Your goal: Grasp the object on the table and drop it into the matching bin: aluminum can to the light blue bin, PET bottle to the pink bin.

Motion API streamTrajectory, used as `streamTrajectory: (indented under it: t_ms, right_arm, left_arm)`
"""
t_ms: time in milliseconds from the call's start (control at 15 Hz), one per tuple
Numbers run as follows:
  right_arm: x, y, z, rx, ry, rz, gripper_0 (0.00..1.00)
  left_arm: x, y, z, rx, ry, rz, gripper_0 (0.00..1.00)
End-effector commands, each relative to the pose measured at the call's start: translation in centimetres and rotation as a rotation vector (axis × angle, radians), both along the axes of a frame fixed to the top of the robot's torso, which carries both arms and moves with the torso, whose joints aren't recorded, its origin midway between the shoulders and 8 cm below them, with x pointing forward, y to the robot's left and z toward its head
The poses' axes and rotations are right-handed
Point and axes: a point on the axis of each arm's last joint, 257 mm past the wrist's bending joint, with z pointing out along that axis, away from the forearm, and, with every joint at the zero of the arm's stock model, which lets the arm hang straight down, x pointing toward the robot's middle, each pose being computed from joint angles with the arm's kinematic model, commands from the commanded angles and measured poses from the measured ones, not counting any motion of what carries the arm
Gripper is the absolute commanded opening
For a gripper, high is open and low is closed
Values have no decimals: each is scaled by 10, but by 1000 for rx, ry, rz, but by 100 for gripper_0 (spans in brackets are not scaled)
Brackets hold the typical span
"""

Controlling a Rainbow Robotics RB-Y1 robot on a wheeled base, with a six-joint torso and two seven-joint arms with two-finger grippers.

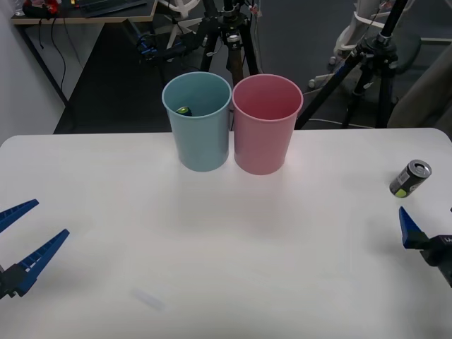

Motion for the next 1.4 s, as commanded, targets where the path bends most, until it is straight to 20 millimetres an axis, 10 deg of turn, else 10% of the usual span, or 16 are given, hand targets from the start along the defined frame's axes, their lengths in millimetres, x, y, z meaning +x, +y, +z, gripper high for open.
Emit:
streamTrajectory:
  t_ms: [67,1400]
  right_arm:
    - [11,-6,-3,21,1,-93,100]
    - [104,-15,-26,94,17,-272,100]
  left_arm:
    - [0,0,0,0,0,0,100]
    - [0,0,0,0,0,0,100]
